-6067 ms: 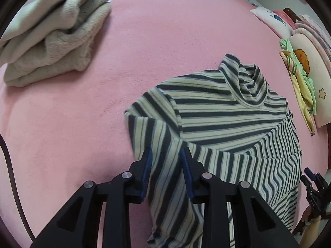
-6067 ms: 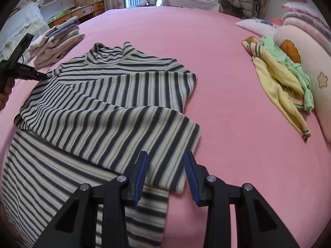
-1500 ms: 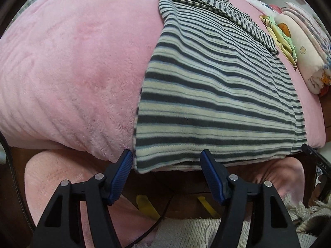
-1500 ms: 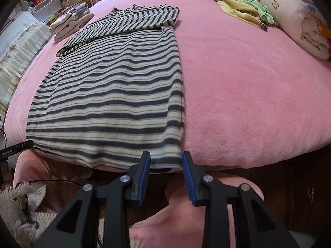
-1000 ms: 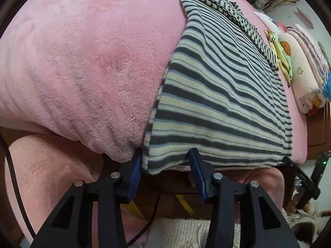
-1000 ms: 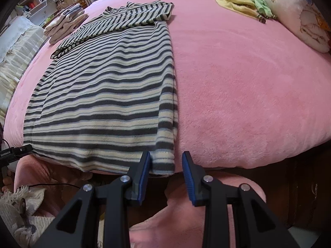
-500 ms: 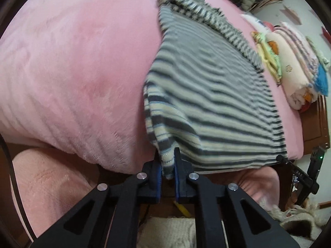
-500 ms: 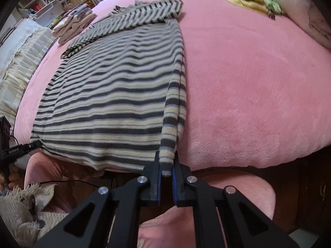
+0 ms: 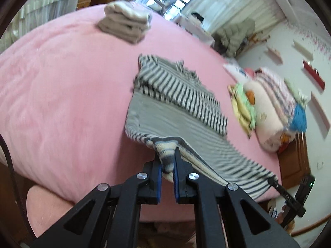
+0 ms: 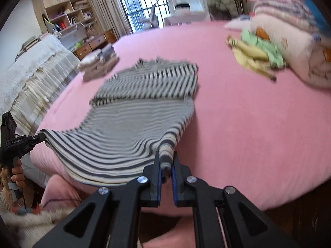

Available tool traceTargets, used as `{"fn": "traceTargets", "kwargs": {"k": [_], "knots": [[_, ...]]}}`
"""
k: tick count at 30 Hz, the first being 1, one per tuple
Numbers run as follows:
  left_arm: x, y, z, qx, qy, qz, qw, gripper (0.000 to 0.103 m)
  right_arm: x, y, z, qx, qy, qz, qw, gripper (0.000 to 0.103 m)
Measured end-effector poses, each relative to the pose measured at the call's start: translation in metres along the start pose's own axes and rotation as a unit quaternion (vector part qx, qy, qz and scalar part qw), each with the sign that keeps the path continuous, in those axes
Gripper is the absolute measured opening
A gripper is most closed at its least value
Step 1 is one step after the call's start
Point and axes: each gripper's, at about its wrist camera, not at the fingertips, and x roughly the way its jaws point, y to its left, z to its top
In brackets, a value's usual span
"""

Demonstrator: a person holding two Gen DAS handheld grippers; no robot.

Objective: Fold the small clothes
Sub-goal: 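Grasp the hem with both tools and lift it toward the collar, then carry the hem over the folded sleeves toward the collar with both tools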

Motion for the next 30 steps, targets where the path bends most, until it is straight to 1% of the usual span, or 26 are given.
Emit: {"fn": "traceTargets", "kwargs": {"k": [3,6,8,10,11,13,14,16,18,20,22,23,24,26,29,30], "knots": [[-0.001,-0.009,0.037,-0.013,-0.026,0.010,0.9995,0.004,0.002,0.000,0.032,0.000,-0.015,-0.003,1.000,0.007],[0.001,-0.012,0.073,-0.020,-0.045,0.021,0.9986,0.004,0.014,0.002,0.066,0.001,-0.023,-0.008,1.000,0.007],[0.006,-0.016,0.101,-0.016,-0.059,0.032,0.9976,0.004,0.027,0.002,0.087,0.005,-0.021,-0.009,1.000,0.007],[0.014,-0.018,0.117,-0.006,-0.065,0.046,0.9968,0.004,0.045,0.004,0.107,0.001,-0.015,-0.019,1.000,0.007],[0.022,-0.017,0.124,-0.002,-0.061,0.049,0.9969,0.004,0.054,0.004,0.113,0.001,-0.009,-0.022,1.000,0.007],[0.042,-0.012,0.131,0.009,-0.034,0.033,0.9988,0.004,0.070,0.003,0.119,0.005,0.001,-0.025,1.000,0.007],[0.052,-0.011,0.131,0.018,-0.022,0.038,0.9989,0.004,0.079,0.003,0.121,0.005,0.009,-0.024,1.000,0.007],[0.075,-0.009,0.128,0.057,0.008,0.054,0.9969,0.005,0.091,0.004,0.118,0.000,0.018,-0.025,1.000,0.007],[0.095,-0.003,0.119,0.093,0.044,0.060,0.9929,0.007,0.100,0.005,0.112,-0.007,0.028,-0.027,0.999,0.007],[0.114,0.003,0.107,0.129,0.078,0.062,0.9866,0.008,0.109,0.004,0.107,-0.010,0.039,-0.032,0.999,0.007],[0.129,0.005,0.090,0.177,0.106,0.063,0.9764,0.008,0.116,0.000,0.102,-0.006,0.047,-0.034,0.998,0.007],[0.134,0.004,0.083,0.202,0.112,0.064,0.9708,0.008,0.120,-0.003,0.100,-0.001,0.051,-0.036,0.998,0.007],[0.140,0.003,0.075,0.240,0.117,0.067,0.9614,0.010,0.123,-0.007,0.098,0.003,0.056,-0.036,0.998,0.007],[0.146,0.002,0.063,0.284,0.127,0.066,0.9480,0.010,0.127,-0.011,0.094,0.007,0.062,-0.040,0.997,0.007],[0.154,0.000,0.053,0.342,0.140,0.043,0.9284,0.010,0.134,-0.015,0.089,0.008,0.073,-0.048,0.996,0.007],[0.156,-0.001,0.052,0.351,0.144,0.036,0.9246,0.010,0.135,-0.017,0.088,0.008,0.076,-0.050,0.996,0.007]]}}
